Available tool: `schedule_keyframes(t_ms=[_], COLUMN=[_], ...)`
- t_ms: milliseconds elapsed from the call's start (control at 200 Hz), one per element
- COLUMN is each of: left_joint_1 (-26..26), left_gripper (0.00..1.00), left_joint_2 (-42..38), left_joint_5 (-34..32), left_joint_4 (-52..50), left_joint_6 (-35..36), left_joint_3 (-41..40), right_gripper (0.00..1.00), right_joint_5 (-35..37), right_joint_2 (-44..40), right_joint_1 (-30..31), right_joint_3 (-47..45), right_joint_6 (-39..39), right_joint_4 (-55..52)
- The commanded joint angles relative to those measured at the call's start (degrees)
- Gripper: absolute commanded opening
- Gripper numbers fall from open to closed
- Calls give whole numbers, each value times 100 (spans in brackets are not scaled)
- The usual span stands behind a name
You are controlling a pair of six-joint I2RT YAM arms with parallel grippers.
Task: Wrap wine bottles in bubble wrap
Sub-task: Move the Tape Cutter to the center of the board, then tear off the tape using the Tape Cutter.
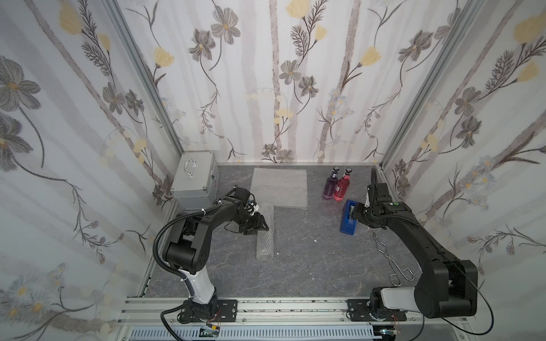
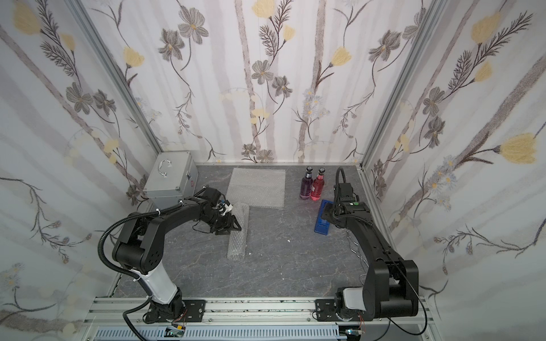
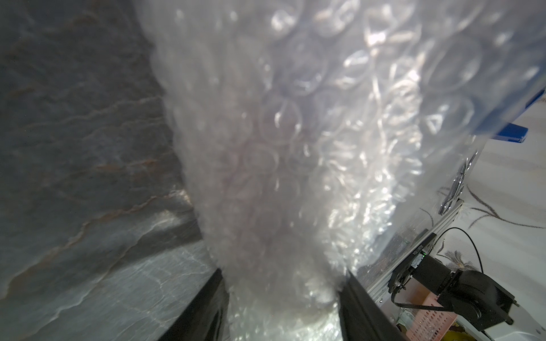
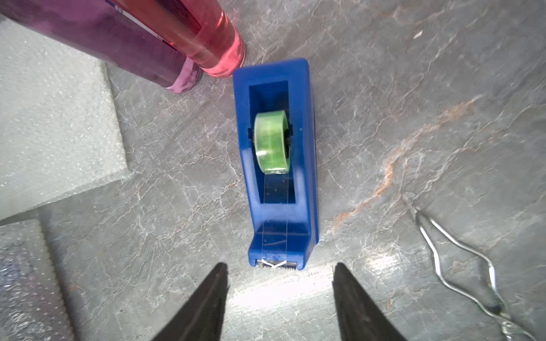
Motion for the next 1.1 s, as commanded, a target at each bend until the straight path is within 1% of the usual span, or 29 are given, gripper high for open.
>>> schedule_keyframes(t_ms=[0,170,250,335,435,575,715,735,819,924,1069,1094], left_joint_1=[-7,-16,-19,-24,-32,-32,-37,-29,-37,-41,-43,-40], left_gripper=[58,58,58,58,58,58,58,58,58,58,58,58], left_joint_2=[27,16,27,25,15,17,39,43,40,41,45,52], left_joint_5=[-583,-598,-596,-598,-611,-621,-622,-620,-616,-621,-628,-631], left_joint_4=[-273,-282,-289,-291,-300,-300,-304,-306,-309,-309,-304,-308], left_joint_6=[3,5,5,5,14,8,8,9,14,14,14,14], left_joint_3=[-20,-19,-10,-1,-1,-1,7,7,9,7,16,11], right_gripper=[53,48,40,35,34,31,30,30,30,31,30,30], right_joint_5=[-1088,-1789,-1992,-2099,-2121,-2576,-2655,-2678,-2674,-2695,-2912,-2961], right_joint_2=[-155,-170,-37,178,341,519,593,781,899,900,824,808], right_joint_1=[-319,-624,-752,-903,-1030,-1052,-1060,-1059,-1057,-1061,-1060,-1060], right_joint_3=[-416,-688,-692,-668,-698,-761,-808,-818,-829,-928,-1084,-1289], right_joint_6=[-10,-196,-289,-383,-429,-411,-412,-412,-396,-301,-62,5], right_joint_4=[924,1422,1533,1546,1585,1767,1864,1880,1921,2023,2305,2381])
